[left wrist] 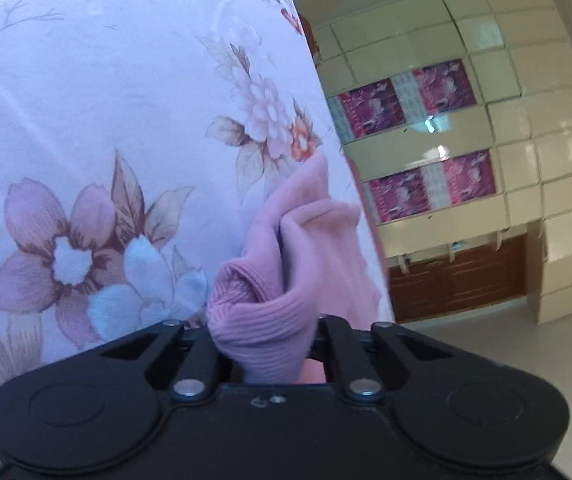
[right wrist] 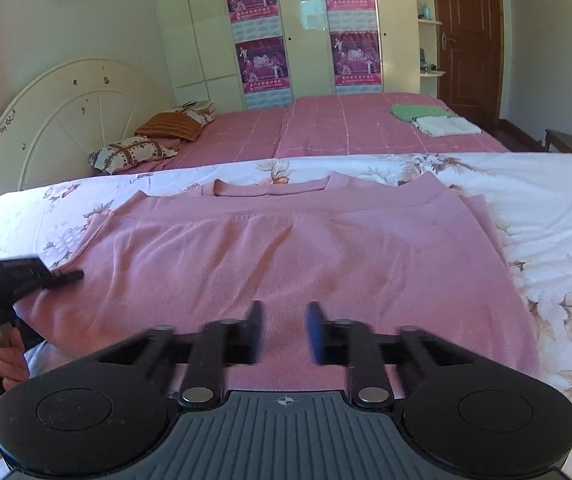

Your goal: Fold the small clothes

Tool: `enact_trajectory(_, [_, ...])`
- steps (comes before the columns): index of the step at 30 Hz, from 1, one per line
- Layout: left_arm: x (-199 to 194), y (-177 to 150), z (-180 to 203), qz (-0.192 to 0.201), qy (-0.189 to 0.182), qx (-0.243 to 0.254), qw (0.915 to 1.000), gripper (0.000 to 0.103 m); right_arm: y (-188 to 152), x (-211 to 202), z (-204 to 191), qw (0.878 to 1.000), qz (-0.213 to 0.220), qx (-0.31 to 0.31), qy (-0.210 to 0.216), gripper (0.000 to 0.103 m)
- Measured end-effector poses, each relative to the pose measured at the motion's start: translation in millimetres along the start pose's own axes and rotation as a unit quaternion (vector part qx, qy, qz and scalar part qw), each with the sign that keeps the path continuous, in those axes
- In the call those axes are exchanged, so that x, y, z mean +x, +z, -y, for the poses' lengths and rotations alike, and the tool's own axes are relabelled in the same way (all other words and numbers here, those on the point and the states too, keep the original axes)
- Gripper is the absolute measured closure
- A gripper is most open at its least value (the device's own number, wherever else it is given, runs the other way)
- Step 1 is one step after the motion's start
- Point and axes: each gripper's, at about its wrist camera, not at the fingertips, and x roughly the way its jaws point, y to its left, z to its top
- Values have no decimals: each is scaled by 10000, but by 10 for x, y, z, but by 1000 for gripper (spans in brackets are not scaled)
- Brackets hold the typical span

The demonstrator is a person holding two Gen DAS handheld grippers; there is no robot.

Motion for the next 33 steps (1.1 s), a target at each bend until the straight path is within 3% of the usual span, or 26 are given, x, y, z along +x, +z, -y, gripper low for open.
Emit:
enact_trajectory(4, [-165,-64,57,178,-247,578,9979,96,174,211,-174,9997,78,-180,146,102])
enact_trajectory(9, [-102,-85,-124,112,-194,498,9985,92,268,703,-318,9990,-108,-289,325,101])
enact_trajectory(12, [-97,-66,-114,60,-178,477,9987,91,147,1044,-284,9968,-576,-351,432,102])
enact_trajectory(13, [-89,-49,-97,52,-146,454,9989,91,86,1094,-258,9968,-555,-368,444,102])
enact_trajectory(16, [-64,-38,-47,69,17,585,9983,91,88,1041,-207,9972,-413,-319,541,102])
enact_trajectory(18, [-63,-55,-13,112,112,690,9975,91,115,923,-162,9967,-63,-246,772,102])
enact_trajectory(20, [-67,-72,34,139,206,807,9964,94,77,1079,-101,9956,-481,-194,787,102])
enact_trajectory(22, [-115,-85,150,179,272,1010,9944,95,36,1143,-62,9945,-390,-258,932,103])
enact_trajectory(24, [-197,-136,378,240,70,1337,9907,95,54,1153,-37,9933,-423,-263,1041,103])
enact_trajectory(27, [-276,-337,952,156,-148,2186,9756,95,93,1092,206,9906,-332,306,1293,103])
enact_trajectory(33, [-44,-1319,2093,-471,-557,3759,9238,95,216,559,1121,9800,444,1453,1283,103])
